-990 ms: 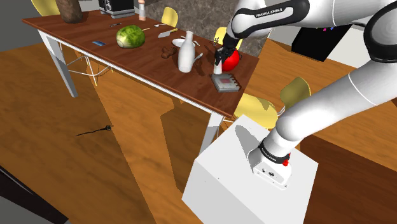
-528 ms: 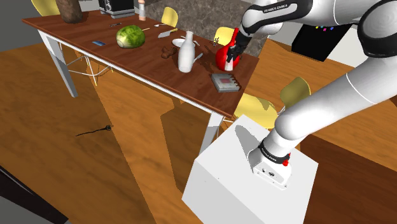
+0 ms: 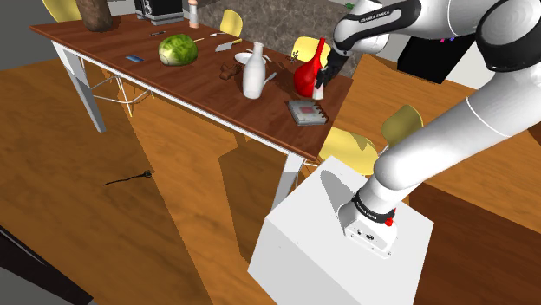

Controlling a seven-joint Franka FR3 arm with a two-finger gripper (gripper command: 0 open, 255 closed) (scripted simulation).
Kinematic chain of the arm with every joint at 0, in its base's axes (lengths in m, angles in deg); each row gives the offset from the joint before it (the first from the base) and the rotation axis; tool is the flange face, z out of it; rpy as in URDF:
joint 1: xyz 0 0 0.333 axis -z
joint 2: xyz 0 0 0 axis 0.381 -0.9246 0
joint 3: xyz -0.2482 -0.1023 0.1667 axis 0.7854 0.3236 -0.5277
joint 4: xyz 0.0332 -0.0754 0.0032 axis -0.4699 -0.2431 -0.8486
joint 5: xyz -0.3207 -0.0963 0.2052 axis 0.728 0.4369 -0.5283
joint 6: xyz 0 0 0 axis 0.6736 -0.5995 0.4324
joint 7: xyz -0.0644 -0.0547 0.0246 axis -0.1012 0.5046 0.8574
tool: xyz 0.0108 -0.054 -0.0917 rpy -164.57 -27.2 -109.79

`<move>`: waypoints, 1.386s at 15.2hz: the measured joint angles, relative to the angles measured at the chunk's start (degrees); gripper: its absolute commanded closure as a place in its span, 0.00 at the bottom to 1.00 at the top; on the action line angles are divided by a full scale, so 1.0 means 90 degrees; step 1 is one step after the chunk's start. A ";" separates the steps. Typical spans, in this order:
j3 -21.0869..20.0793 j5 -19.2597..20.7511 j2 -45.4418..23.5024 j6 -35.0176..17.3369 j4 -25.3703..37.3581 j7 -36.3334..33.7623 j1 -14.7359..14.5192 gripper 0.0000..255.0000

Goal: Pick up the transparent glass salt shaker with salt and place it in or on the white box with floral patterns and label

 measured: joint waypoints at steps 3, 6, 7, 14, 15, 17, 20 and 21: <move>0.0035 -0.0041 -0.0120 -0.0252 -0.0135 0.0056 -0.0007 1.00; 0.0059 -0.0092 -0.0255 -0.0517 -0.0272 0.0101 -0.0023 1.00; 0.0065 -0.0105 -0.0288 -0.0616 -0.0339 0.0112 -0.0027 1.00; 0.0104 -0.0201 -0.0501 -0.0990 -0.0506 0.0198 -0.0055 1.00; 0.0104 -0.0201 -0.0502 -0.0993 -0.0507 0.0198 -0.0055 1.00; 0.0104 -0.0201 -0.0503 -0.0995 -0.0508 0.0198 -0.0055 1.00; 0.0103 -0.0201 -0.0502 -0.0995 -0.0508 0.0197 -0.0055 0.00; 0.0103 -0.0201 -0.0502 -0.0995 -0.0508 0.0197 -0.0055 0.00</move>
